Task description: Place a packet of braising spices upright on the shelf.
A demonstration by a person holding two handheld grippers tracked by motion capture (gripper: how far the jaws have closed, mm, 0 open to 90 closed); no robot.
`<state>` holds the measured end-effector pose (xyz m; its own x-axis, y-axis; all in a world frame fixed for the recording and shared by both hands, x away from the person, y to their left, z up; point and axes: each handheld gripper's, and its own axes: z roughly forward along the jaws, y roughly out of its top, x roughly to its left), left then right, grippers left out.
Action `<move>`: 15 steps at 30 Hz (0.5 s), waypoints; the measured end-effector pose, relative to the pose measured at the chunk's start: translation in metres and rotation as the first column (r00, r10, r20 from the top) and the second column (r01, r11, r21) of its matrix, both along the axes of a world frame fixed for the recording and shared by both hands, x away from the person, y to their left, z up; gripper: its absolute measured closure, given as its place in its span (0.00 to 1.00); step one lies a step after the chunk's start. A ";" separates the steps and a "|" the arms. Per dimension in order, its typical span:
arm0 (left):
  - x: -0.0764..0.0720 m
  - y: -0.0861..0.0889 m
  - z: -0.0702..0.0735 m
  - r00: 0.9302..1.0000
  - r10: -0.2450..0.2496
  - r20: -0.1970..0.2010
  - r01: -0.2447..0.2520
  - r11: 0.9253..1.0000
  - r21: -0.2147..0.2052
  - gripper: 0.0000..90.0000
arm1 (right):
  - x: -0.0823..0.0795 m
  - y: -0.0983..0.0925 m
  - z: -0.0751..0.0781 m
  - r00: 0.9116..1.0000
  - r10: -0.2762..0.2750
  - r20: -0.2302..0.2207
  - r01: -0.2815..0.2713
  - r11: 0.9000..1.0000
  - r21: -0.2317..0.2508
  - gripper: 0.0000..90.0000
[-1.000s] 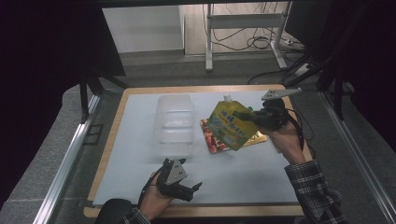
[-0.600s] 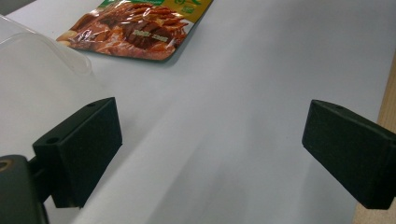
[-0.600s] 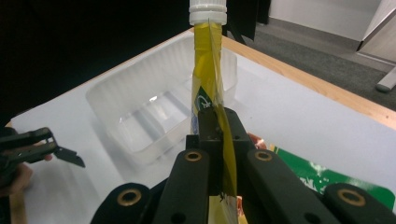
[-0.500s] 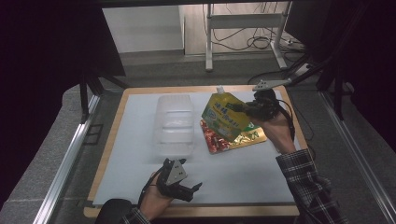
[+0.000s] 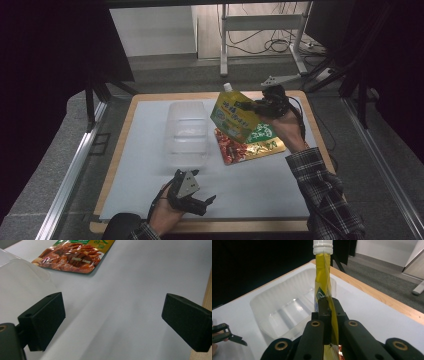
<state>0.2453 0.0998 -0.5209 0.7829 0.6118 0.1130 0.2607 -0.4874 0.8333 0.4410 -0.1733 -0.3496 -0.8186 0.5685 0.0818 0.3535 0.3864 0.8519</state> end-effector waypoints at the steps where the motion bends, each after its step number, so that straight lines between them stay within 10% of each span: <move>1: 0.000 0.000 0.000 1.000 0.000 0.000 0.000 1.000 0.000 0.05 | 0.002 0.001 0.000 1.000 0.000 -0.004 0.000 1.000 0.002 0.99; 15: 0.000 0.000 0.000 1.000 0.004 -0.007 -0.004 1.000 -0.015 0.04 | 0.026 0.020 0.009 0.999 0.017 0.031 -0.017 1.000 0.000 0.99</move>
<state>0.2457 0.1002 -0.5209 0.7812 0.6166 0.0978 0.2687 -0.4736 0.8388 0.4667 -0.1536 -0.3409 -0.8302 0.5547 0.0559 0.3202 0.3923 0.8623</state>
